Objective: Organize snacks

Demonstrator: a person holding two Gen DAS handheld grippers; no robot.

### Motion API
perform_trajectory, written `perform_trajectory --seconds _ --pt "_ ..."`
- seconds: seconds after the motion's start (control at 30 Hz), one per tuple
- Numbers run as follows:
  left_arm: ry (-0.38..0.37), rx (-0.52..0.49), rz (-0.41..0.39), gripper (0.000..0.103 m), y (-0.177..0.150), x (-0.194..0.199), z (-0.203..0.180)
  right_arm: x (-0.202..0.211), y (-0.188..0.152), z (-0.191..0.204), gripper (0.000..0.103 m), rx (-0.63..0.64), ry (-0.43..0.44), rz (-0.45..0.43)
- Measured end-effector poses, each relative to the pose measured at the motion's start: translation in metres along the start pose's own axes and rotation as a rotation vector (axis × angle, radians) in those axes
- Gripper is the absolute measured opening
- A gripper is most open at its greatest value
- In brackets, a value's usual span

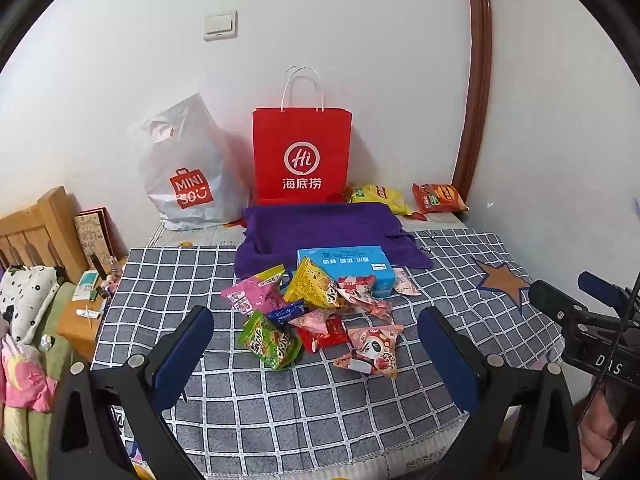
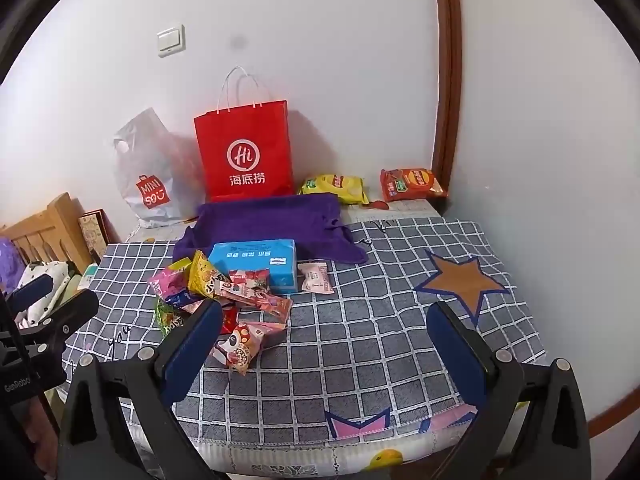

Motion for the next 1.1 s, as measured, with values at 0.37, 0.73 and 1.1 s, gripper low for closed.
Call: perform_trajectory --seconds 0.37,0.73,1.1 --pt "-0.007 -0.016 -0.010 0.103 0.0004 0.0051 -0.0038 0.0093 0.0039 -0.0021 0.100 -0.016 0.016 -0.028" --pt "0.000 -0.019 -0.014 0.103 -0.0031 0.0069 -0.0039 0.0104 0.0042 -0.0010 0.100 -0.018 0.021 -0.030" --pt "-0.001 -0.028 -0.018 0.103 -0.0025 0.0070 -0.0043 0.0094 0.0033 0.0037 0.101 -0.012 0.030 -0.029"
Point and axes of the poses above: each gripper's, at about its wrist camera, not at the fingertips, and x roughly against the way its jaws point, z to its left, y to its top, the point moved 4 cm from there along -x, roughly the way its jaws point, and after that the axes turned 8 degrees about -z, right-handed, at the moved point
